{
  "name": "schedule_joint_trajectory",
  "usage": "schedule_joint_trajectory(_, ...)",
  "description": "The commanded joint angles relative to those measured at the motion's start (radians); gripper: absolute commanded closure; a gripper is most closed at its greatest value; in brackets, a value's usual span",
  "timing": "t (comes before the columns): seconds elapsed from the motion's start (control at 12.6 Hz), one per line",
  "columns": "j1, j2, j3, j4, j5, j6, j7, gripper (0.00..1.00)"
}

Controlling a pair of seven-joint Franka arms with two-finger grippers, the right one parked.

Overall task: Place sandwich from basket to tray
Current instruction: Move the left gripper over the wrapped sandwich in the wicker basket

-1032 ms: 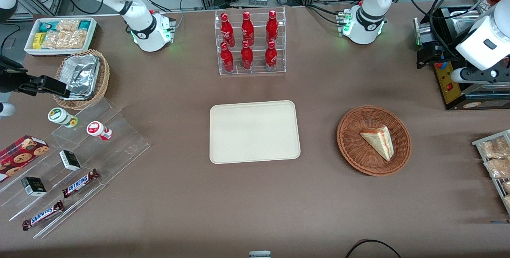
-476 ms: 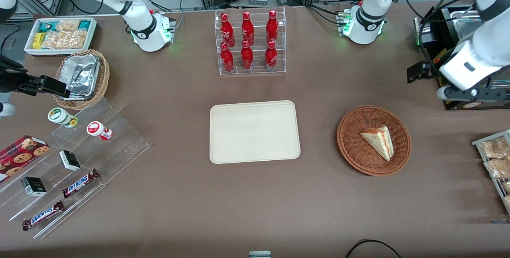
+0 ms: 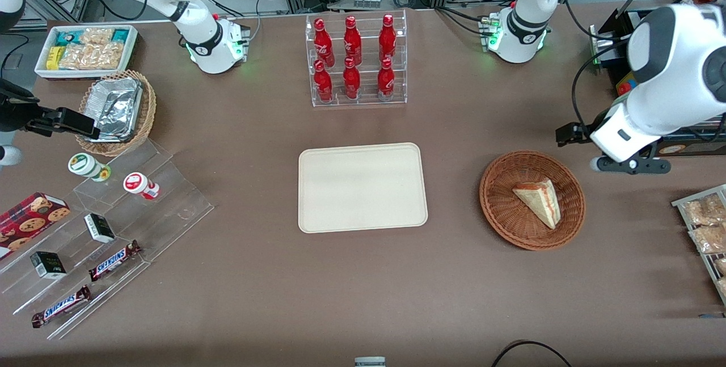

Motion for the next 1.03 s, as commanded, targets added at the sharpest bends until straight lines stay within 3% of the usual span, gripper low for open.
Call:
schedule_joint_trajectory(0.0, 0.002, 0.027, 0.003, -0.061, 0.016, 0.111, 0.004, 0.0)
schedule_joint_trajectory(0.56, 0.009, 0.052, 0.007, -0.17, 0.016, 0.277, -0.031, 0.0)
schedule_joint_trajectory(0.95, 0.01, 0.08, 0.007, -0.195, -0.001, 0.361, -0.379, 0.0)
